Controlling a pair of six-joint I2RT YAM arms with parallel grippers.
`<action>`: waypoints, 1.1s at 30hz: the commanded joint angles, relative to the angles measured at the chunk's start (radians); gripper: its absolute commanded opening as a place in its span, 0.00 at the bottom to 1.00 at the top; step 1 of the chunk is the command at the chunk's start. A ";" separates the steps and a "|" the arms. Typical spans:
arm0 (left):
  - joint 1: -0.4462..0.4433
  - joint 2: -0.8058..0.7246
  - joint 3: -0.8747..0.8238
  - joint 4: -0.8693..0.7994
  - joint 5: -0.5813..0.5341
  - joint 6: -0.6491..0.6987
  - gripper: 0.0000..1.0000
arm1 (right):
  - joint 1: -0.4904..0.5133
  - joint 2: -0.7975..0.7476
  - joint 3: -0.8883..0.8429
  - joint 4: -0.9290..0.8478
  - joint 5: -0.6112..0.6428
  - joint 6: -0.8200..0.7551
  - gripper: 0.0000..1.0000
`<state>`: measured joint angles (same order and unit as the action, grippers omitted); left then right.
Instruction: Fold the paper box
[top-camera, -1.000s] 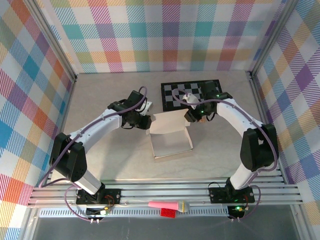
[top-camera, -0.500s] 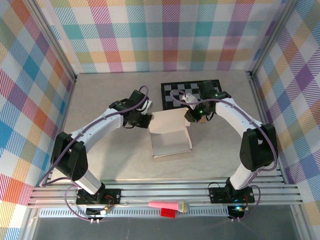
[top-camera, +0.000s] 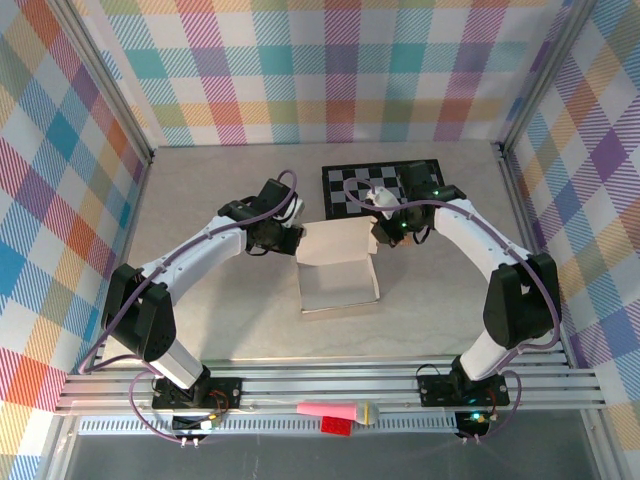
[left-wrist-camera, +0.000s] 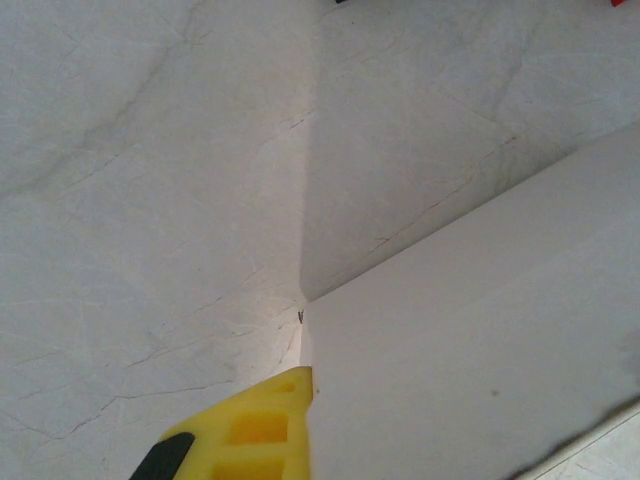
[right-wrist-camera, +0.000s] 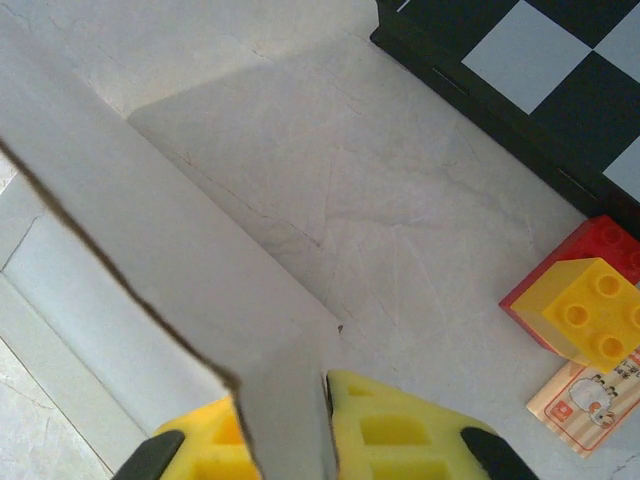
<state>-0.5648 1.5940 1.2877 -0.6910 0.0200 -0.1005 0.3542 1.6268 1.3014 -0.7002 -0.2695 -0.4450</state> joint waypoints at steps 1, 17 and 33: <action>-0.012 -0.002 0.029 -0.024 -0.011 -0.021 0.00 | 0.011 -0.015 -0.012 -0.008 -0.018 0.028 0.11; -0.017 0.035 0.091 -0.053 -0.183 -0.269 0.00 | 0.119 -0.009 0.024 0.087 0.276 0.391 0.00; 0.054 0.036 0.104 0.020 -0.311 -0.421 0.04 | 0.278 0.065 0.089 0.239 0.463 0.836 0.00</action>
<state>-0.5385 1.6512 1.3972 -0.7094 -0.2592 -0.4801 0.6056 1.6627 1.3434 -0.5041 0.1543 0.2832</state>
